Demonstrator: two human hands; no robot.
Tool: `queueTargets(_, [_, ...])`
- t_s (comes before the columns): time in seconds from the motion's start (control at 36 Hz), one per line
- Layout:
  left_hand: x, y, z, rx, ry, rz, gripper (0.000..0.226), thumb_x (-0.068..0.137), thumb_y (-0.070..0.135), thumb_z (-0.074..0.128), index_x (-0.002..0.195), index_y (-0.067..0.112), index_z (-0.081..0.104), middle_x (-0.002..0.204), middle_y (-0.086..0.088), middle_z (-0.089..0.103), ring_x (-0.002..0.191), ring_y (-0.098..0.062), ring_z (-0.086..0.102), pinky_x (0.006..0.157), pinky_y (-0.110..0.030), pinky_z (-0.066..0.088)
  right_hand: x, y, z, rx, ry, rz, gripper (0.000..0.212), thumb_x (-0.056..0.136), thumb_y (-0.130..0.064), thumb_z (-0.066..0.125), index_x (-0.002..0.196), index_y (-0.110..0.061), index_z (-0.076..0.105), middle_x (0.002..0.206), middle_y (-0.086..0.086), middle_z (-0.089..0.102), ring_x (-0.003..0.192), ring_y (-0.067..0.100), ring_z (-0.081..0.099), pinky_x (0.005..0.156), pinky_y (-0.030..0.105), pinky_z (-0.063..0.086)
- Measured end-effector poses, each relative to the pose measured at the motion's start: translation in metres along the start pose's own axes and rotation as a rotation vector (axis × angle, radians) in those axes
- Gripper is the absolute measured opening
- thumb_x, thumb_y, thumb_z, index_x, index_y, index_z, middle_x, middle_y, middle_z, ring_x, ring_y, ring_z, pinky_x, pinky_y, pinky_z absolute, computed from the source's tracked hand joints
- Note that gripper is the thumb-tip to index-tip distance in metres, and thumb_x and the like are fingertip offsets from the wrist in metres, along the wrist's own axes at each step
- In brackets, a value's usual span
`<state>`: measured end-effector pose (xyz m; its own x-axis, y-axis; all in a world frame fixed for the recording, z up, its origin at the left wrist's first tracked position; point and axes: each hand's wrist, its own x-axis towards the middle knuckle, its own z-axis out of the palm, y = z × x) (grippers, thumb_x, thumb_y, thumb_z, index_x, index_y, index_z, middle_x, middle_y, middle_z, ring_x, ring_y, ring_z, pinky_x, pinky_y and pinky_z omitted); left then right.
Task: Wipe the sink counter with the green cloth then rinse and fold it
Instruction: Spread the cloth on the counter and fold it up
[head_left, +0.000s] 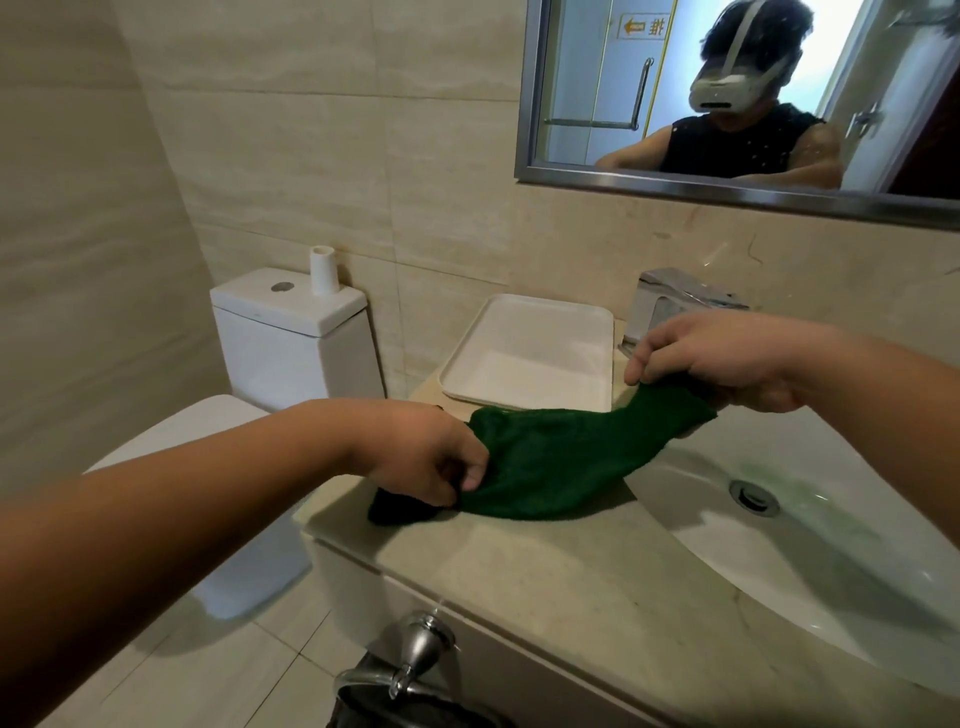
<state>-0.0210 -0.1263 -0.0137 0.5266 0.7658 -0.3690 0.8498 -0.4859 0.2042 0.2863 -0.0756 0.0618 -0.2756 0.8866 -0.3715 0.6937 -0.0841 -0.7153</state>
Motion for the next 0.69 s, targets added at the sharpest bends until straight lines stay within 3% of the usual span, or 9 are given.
queueTargets(0.14, [-0.016, -0.011, -0.002, -0.212, 0.059, -0.044, 0.014, 0.096, 0.044, 0.072, 0.105, 0.034, 0.076, 0.104, 0.013, 0.072, 0.093, -0.006, 0.068, 0.085, -0.025, 0.054, 0.003, -0.045, 0.033, -0.085, -0.068, -0.081, 0.015, 0.098, -0.009, 0.065, 0.110, 0.000, 0.068, 0.102, 0.028, 0.070, 0.073, 0.034, 0.076, 0.060, 0.039, 0.063])
queueTargets(0.19, [-0.023, -0.020, -0.002, -0.173, 0.128, -0.097, 0.017, 0.099, 0.042, 0.068, 0.113, 0.035, 0.076, 0.108, 0.015, 0.072, 0.096, -0.004, 0.067, 0.088, -0.025, 0.052, 0.007, -0.064, 0.054, -0.111, -0.114, -0.093, 0.020, 0.097, -0.006, 0.064, 0.113, 0.006, 0.065, 0.101, 0.037, 0.068, 0.073, 0.045, 0.075, 0.061, 0.048, 0.065])
queueTargets(0.25, [-0.030, -0.028, 0.000, -0.146, 0.170, -0.153, 0.025, 0.102, 0.035, 0.066, 0.126, 0.035, 0.072, 0.117, 0.014, 0.068, 0.102, -0.005, 0.065, 0.095, -0.026, 0.052, 0.014, -0.081, 0.076, -0.152, -0.133, -0.089, 0.025, 0.096, -0.002, 0.061, 0.117, 0.011, 0.062, 0.102, 0.038, 0.067, 0.067, 0.042, 0.076, 0.055, 0.042, 0.063])
queueTargets(0.33, [-0.037, -0.040, 0.007, -0.112, 0.225, -0.227, 0.033, 0.102, 0.028, 0.065, 0.135, 0.034, 0.066, 0.118, 0.012, 0.063, 0.105, -0.007, 0.062, 0.094, -0.025, 0.050, 0.026, -0.102, 0.109, -0.180, -0.147, -0.104, 0.025, 0.092, 0.001, 0.058, 0.114, 0.012, 0.063, 0.108, 0.035, 0.068, 0.073, 0.042, 0.078, 0.064, 0.045, 0.066])
queueTargets(0.39, [-0.041, -0.049, 0.012, -0.152, 0.301, -0.289, 0.033, 0.101, 0.026, 0.065, 0.133, 0.033, 0.064, 0.117, 0.010, 0.066, 0.107, -0.011, 0.065, 0.095, -0.031, 0.054, 0.031, -0.112, 0.130, -0.199, -0.175, -0.112, 0.023, 0.094, -0.002, 0.058, 0.115, 0.006, 0.063, 0.103, 0.028, 0.070, 0.072, 0.038, 0.078, 0.070, 0.047, 0.067])
queueTargets(0.44, [-0.044, -0.057, 0.014, -0.213, 0.373, -0.346, 0.029, 0.100, 0.022, 0.064, 0.128, 0.028, 0.062, 0.117, 0.005, 0.068, 0.104, -0.014, 0.067, 0.094, -0.035, 0.058, 0.036, -0.118, 0.148, -0.205, -0.223, -0.120, 0.032, 0.098, -0.007, 0.057, 0.130, -0.003, 0.058, 0.103, 0.023, 0.072, 0.076, 0.034, 0.080, 0.078, 0.047, 0.066])
queueTargets(0.53, [-0.049, -0.064, 0.016, -0.261, 0.466, -0.392, 0.029, 0.099, 0.017, 0.061, 0.128, 0.023, 0.059, 0.115, 0.003, 0.067, 0.095, -0.010, 0.066, 0.079, -0.025, 0.055, 0.046, -0.116, 0.164, -0.130, -0.279, -0.115, 0.058, 0.101, -0.009, 0.053, 0.154, -0.029, 0.039, 0.112, 0.017, 0.066, 0.085, 0.030, 0.080, 0.082, 0.045, 0.066])
queueTargets(0.58, [-0.053, -0.064, 0.017, -0.272, 0.525, -0.370, 0.031, 0.099, 0.020, 0.062, 0.128, 0.027, 0.058, 0.115, 0.006, 0.066, 0.095, -0.008, 0.063, 0.075, -0.021, 0.050, 0.051, -0.109, 0.160, -0.115, -0.265, -0.138, 0.053, 0.102, -0.009, 0.052, 0.151, -0.029, 0.044, 0.116, 0.015, 0.068, 0.089, 0.030, 0.080, 0.083, 0.047, 0.065])
queueTargets(0.69, [-0.055, -0.055, 0.018, -0.336, 0.524, -0.264, 0.018, 0.101, 0.039, 0.062, 0.118, 0.038, 0.059, 0.107, 0.014, 0.065, 0.096, -0.010, 0.065, 0.077, -0.025, 0.055, 0.057, -0.086, 0.135, -0.187, -0.186, -0.179, 0.022, 0.102, -0.009, 0.052, 0.120, -0.010, 0.064, 0.102, 0.017, 0.075, 0.078, 0.030, 0.078, 0.075, 0.045, 0.066])
